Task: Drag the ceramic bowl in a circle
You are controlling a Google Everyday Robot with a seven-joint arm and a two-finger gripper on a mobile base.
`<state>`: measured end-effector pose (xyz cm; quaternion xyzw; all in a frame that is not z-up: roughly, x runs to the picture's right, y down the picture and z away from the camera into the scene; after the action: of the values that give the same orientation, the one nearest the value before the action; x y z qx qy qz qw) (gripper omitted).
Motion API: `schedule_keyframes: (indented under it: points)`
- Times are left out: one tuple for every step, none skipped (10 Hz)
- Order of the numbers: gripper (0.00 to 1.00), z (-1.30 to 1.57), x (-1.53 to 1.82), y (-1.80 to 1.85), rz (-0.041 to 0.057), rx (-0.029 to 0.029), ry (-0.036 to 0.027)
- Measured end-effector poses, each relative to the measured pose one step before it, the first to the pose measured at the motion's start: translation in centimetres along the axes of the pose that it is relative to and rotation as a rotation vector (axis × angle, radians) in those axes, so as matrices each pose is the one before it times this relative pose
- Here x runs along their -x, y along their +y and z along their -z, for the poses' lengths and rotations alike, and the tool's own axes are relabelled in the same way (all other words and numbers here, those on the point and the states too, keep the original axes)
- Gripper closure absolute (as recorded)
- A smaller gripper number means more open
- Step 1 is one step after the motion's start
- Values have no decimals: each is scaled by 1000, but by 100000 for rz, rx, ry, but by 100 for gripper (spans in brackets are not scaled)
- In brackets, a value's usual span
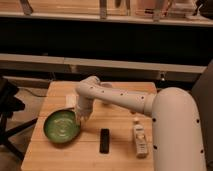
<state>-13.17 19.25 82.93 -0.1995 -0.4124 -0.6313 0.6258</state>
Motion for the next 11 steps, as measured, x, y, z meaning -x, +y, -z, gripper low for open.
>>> schedule_keyframes:
  points:
    - [100,-110,8,98,1017,85,-62]
    - [100,-11,-62,-52,56,-130,-65]
    - [100,-15,-157,105,562,78,-123]
    - [100,-9,-57,137,726,403,-304]
    - [100,-7,-99,55,782,293,-205]
    - [100,-76,-43,85,931,268,9]
    - [100,-27,-35,20,450,-71,-39]
    - [100,-44,-34,128,293,177,50]
    - [100,6,-30,4,148,59,98]
    - [100,-22,-82,61,489,64,119]
    - [100,12,-70,5,459,19,111]
